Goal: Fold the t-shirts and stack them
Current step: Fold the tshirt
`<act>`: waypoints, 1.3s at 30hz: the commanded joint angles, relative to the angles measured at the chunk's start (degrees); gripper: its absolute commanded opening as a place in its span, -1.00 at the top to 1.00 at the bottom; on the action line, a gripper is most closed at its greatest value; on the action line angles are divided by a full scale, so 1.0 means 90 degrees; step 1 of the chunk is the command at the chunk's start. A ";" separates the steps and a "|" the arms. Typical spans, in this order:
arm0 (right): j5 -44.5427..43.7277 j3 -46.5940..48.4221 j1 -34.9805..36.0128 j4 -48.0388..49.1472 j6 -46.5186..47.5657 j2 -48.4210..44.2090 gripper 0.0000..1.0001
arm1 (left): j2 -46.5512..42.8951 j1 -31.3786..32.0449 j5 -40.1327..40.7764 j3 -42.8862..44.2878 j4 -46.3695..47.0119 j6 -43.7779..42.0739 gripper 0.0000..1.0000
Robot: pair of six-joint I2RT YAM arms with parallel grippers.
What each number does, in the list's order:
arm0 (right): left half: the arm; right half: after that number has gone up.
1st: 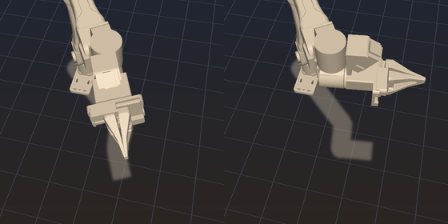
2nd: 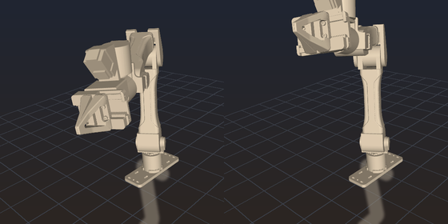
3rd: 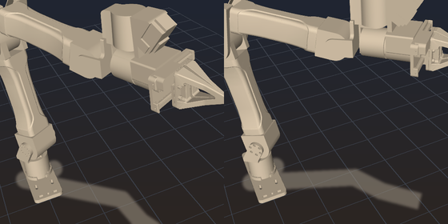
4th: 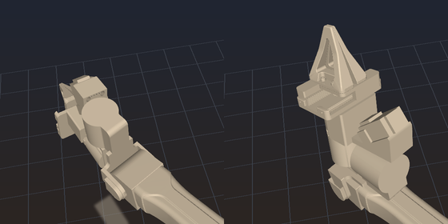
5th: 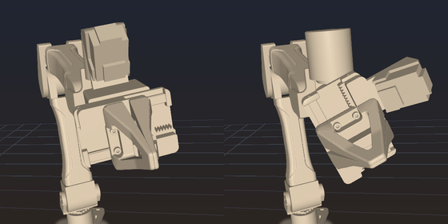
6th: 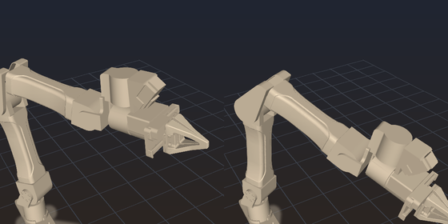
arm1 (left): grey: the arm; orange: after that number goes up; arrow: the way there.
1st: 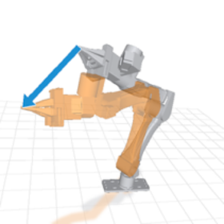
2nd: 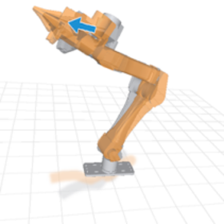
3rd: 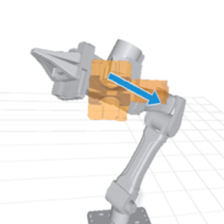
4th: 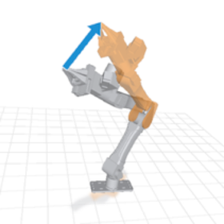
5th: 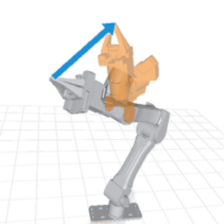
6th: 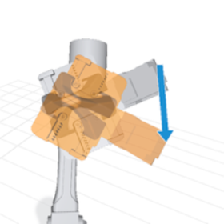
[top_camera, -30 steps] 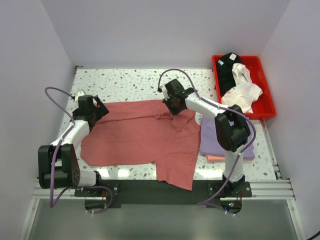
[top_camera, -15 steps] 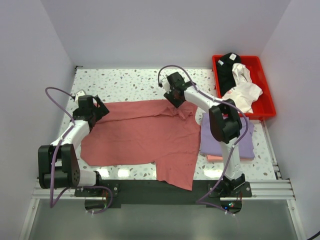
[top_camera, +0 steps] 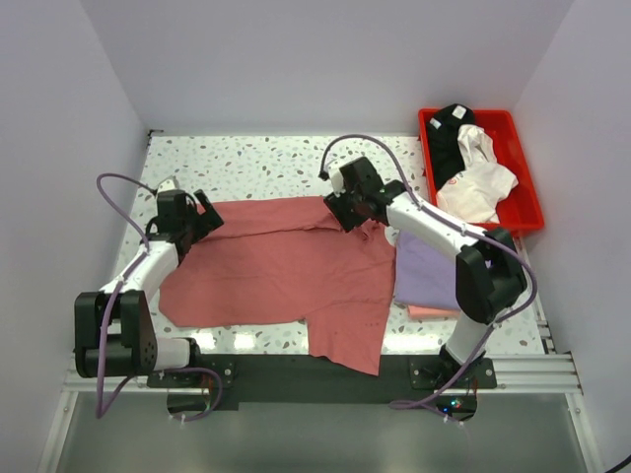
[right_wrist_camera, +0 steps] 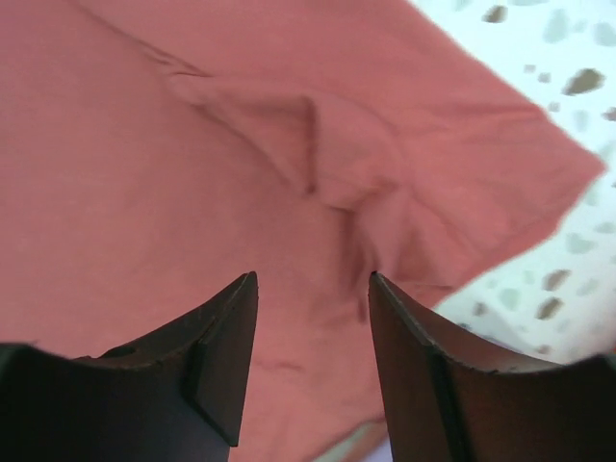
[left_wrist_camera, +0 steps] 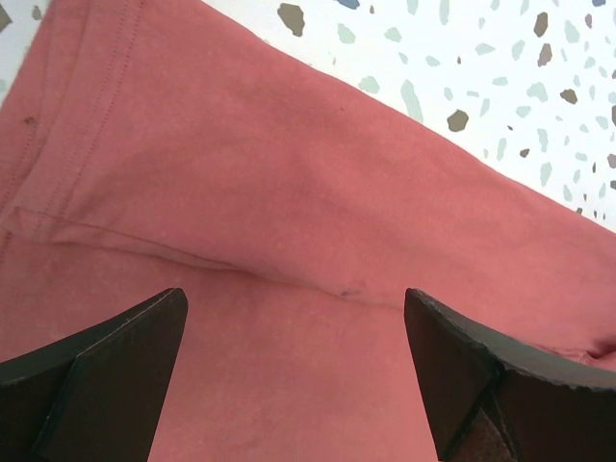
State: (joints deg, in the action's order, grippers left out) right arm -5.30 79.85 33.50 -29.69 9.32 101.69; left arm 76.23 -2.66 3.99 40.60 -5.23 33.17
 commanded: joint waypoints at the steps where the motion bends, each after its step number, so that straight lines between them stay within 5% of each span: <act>1: 0.0941 -0.0493 0.0223 0.0856 -0.0723 -0.0088 -0.04 | -0.0178 0.0031 -0.0287 -0.0038 0.0328 -0.0150 -1.00; 20: 0.0013 0.1126 0.0282 0.0741 0.0663 0.1894 0.17 | -0.0198 0.0022 -0.0131 -0.0116 0.0289 -0.0238 -1.00; 39: 0.0081 0.0971 0.0331 0.0184 0.0869 0.1719 0.27 | -0.0091 0.0022 -0.0102 -0.0097 0.0289 -0.0267 -1.00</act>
State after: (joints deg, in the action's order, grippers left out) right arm -3.62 88.60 36.12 -26.79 15.94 119.92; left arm 75.13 -2.55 2.39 39.57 -5.21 31.88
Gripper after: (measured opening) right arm 0.364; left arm 0.997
